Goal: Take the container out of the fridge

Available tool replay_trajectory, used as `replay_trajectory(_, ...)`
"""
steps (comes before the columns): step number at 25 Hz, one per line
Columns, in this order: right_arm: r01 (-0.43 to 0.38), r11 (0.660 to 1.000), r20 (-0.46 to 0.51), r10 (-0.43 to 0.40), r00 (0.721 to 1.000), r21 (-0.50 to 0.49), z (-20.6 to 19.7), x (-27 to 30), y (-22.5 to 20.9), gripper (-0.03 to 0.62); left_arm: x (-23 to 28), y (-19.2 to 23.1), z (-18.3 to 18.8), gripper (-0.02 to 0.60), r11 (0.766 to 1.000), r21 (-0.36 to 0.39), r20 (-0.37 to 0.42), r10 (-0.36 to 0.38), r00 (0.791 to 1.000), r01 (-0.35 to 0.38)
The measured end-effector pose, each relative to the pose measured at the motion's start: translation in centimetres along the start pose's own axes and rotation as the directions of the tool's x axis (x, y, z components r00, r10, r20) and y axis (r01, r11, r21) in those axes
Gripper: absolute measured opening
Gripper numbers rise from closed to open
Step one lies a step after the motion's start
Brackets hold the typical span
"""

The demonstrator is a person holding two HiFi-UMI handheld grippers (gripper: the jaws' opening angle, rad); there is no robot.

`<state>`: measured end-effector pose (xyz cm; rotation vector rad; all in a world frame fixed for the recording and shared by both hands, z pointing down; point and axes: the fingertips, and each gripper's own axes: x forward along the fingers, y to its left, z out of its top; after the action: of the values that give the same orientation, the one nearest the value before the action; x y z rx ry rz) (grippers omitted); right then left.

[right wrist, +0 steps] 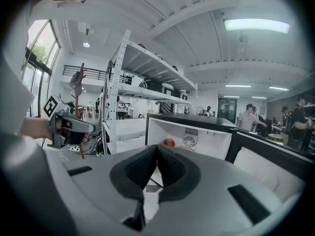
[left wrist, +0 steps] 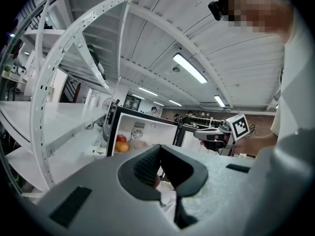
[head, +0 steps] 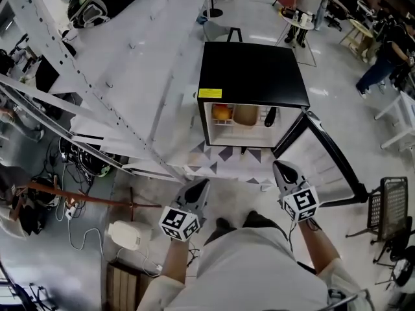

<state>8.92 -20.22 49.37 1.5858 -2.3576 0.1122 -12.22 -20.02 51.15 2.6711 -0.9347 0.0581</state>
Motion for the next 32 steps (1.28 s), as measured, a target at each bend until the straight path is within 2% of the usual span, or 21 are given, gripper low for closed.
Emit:
replay_trajectory(15, -0.006, 0.998, -0.038, 0.004, 0.999, -0.056, -0.3, 3.4, -0.7, 0.006, 0.9, 0.9, 0.1, 0.002, 0.999, -0.019, -0.005, 0.025, 1.000, -0.025)
replay_trajectory(22, -0.021, 0.992, -0.074, 0.012, 0.997, -0.122, -1.4, 6.2, -2.3, 0.008, 2.6, 1.0, 0.1, 0.002, 0.998, -0.027, -0.021, 0.050, 0.999, -0.050)
replay_trajectory(32, -0.091, 0.961, -0.129, 0.058, 0.990, -0.262, -2.7, 11.2, -3.8, 0.075, 5.5, 1.2, 0.6, 0.002, 0.995, -0.053, -0.014, 0.090, 0.996, -0.090)
